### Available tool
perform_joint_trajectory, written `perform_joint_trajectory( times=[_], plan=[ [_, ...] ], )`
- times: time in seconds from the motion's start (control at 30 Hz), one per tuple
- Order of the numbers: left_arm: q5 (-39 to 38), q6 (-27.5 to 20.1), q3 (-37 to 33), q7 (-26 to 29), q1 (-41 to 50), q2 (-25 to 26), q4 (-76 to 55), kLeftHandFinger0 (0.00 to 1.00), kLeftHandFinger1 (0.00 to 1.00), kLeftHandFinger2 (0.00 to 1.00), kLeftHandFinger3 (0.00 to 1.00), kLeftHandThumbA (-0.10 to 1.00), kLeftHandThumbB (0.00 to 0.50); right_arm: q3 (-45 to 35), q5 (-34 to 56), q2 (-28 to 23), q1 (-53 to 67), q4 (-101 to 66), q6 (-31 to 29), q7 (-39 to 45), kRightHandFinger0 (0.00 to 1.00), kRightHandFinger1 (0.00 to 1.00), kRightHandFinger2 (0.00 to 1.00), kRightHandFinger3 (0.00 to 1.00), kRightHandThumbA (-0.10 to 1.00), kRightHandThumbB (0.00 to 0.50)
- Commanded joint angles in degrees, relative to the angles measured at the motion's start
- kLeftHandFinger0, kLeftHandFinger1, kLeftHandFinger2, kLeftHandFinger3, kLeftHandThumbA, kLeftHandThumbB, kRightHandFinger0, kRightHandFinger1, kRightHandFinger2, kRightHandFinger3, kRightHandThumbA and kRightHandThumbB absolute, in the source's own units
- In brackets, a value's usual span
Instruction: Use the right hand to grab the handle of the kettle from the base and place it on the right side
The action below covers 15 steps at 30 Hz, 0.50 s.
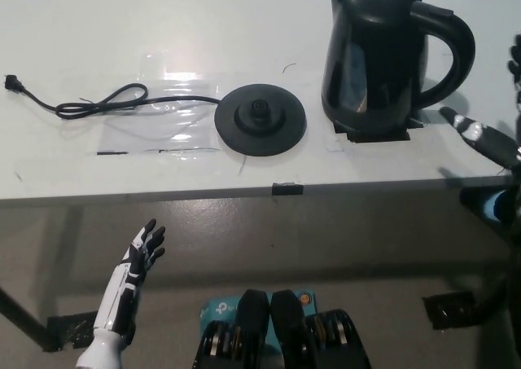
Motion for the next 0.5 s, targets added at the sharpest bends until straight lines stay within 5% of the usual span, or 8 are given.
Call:
perform_joint_trajectory(
  times=[0.0, 0.2, 0.33, 0.47],
  plan=[
    [-1.1, -1.3, 0.6, -0.7, -0.6, 0.7, -1.3, 1.00, 1.00, 1.00, 1.00, 1.00, 0.500, -1.3, -3.7, 4.8, 6.0, -19.3, -5.2, -3.0, 1.00, 1.00, 1.00, 1.00, 1.00, 0.456],
    [-0.8, -1.2, 0.4, -0.9, -0.4, 0.6, -1.2, 1.00, 1.00, 1.00, 1.00, 1.00, 0.500, 7.0, -11.1, 7.0, 15.2, -16.2, -11.6, -0.6, 1.00, 1.00, 1.00, 1.00, 1.00, 0.428],
    [-0.9, -1.0, 0.3, -1.0, -0.1, 0.5, -1.4, 1.00, 1.00, 1.00, 1.00, 1.00, 0.500, 10.6, -12.0, 5.9, 17.9, -8.0, -11.6, -1.9, 1.00, 1.00, 1.00, 1.00, 1.00, 0.333],
    [-1.0, -0.8, 0.5, -0.8, 0.1, 0.7, -1.6, 1.00, 1.00, 1.00, 1.00, 1.00, 0.500, 11.4, -5.9, 5.7, 18.8, -0.5, -11.6, 3.1, 1.00, 1.00, 1.00, 1.00, 1.00, 0.368]
  ],
)
